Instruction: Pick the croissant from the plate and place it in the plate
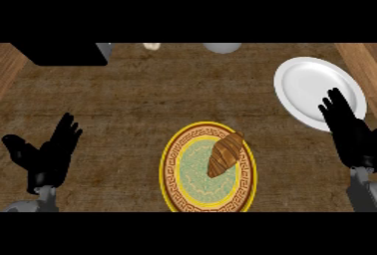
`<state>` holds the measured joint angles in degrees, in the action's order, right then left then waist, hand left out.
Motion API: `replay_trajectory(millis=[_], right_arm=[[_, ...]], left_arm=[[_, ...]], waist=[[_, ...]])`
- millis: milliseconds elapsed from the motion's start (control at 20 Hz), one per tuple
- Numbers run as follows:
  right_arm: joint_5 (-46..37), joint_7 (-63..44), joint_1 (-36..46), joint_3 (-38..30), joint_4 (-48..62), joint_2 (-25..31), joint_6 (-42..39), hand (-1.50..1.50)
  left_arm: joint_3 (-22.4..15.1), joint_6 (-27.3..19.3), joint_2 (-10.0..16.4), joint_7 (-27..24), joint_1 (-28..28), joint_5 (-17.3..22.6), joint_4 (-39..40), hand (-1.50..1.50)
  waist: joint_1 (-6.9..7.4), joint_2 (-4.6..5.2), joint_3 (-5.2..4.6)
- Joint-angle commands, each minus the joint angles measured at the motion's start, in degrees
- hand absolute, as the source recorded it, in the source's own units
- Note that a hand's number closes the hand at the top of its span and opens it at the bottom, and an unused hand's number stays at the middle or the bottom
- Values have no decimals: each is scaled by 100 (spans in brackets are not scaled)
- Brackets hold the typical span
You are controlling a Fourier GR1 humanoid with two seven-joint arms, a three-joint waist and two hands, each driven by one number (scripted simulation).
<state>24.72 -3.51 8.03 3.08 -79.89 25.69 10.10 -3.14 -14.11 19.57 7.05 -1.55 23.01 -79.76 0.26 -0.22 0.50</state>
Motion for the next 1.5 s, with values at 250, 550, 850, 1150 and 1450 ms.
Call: replay_trajectory(millis=[250,550,850,1150,1450], right_arm=[[-1416,779,379,1488,-1816,-1522,1417,150],[-4376,636,-446,1641,-1022,-256,3233,150],[-3082,3307,-1134,2200,-927,-2174,3306,-150],[-5007,1628,-1258,2923,-643,-1318,3497,-150],[-6740,-644,-1278,2839,-1206,-598,2851,-150]], left_arm=[[-588,-379,250,-59,-290,-1172,-67,0],[-692,-300,97,119,-143,-1025,-102,0],[-856,-322,-38,107,-130,-1173,-79,0],[-1105,-627,-339,191,-90,-1526,-168,0],[-978,-498,-207,270,-46,-1440,-194,0]], waist=[[-62,-23,-56],[-251,-36,-64],[-36,34,-26],[-38,13,-65],[-99,-11,-89]])
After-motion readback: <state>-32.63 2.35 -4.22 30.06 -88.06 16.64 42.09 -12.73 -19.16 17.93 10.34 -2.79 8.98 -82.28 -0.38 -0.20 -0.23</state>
